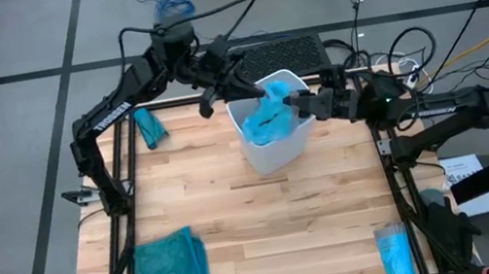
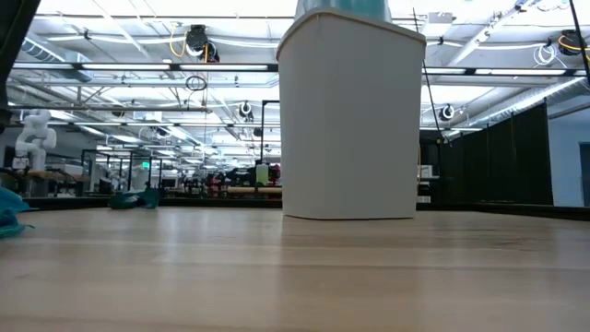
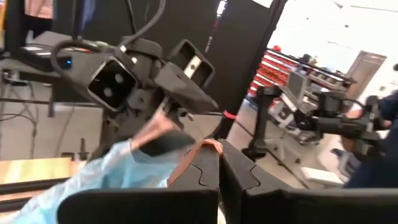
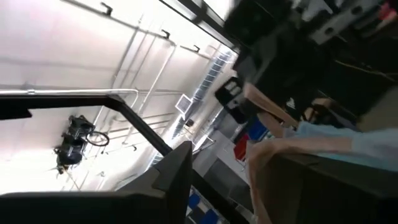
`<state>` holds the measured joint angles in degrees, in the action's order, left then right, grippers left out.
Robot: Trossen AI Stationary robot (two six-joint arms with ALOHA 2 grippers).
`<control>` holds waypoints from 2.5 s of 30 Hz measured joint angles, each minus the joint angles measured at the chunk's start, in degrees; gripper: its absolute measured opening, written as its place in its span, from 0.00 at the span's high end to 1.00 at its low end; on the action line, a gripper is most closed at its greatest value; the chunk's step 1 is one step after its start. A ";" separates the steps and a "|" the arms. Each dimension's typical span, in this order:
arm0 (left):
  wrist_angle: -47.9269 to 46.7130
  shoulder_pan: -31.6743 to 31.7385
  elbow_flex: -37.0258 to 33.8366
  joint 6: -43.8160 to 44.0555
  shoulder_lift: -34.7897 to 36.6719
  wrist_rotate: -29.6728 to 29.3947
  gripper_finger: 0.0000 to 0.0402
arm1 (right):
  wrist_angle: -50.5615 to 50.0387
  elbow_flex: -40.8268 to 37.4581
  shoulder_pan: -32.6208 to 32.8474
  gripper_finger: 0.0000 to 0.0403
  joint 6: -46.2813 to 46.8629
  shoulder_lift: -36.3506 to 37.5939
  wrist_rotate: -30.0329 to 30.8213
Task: Place trash/remove bag and relplace
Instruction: Remove the blue trash bag from the white trash bin
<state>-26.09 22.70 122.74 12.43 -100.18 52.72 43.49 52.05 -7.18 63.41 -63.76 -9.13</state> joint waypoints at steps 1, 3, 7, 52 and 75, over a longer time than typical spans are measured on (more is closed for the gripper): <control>0.01 -0.04 0.00 -0.62 -0.15 -0.68 1.00 | 0.09 0.00 0.00 0.64 0.55 -0.34 0.00; 0.07 -0.35 0.00 -0.93 -0.51 -1.94 1.00 | 2.07 0.00 0.00 0.64 1.30 -1.32 0.00; 0.07 -1.49 0.00 -1.19 -1.86 -2.42 1.00 | 5.66 0.00 -0.14 0.64 3.16 -3.45 0.00; -3.05 -6.27 -0.07 -4.17 -5.62 -2.49 1.00 | 9.99 0.04 -2.40 0.98 5.23 -7.89 -4.79; -4.08 -5.71 0.00 -4.33 4.44 -0.37 0.69 | 13.21 22.25 -9.39 1.00 2.05 -7.17 -17.23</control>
<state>-30.17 16.99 122.74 8.10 -95.75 52.36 56.70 74.31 -16.57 65.45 -70.93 -26.35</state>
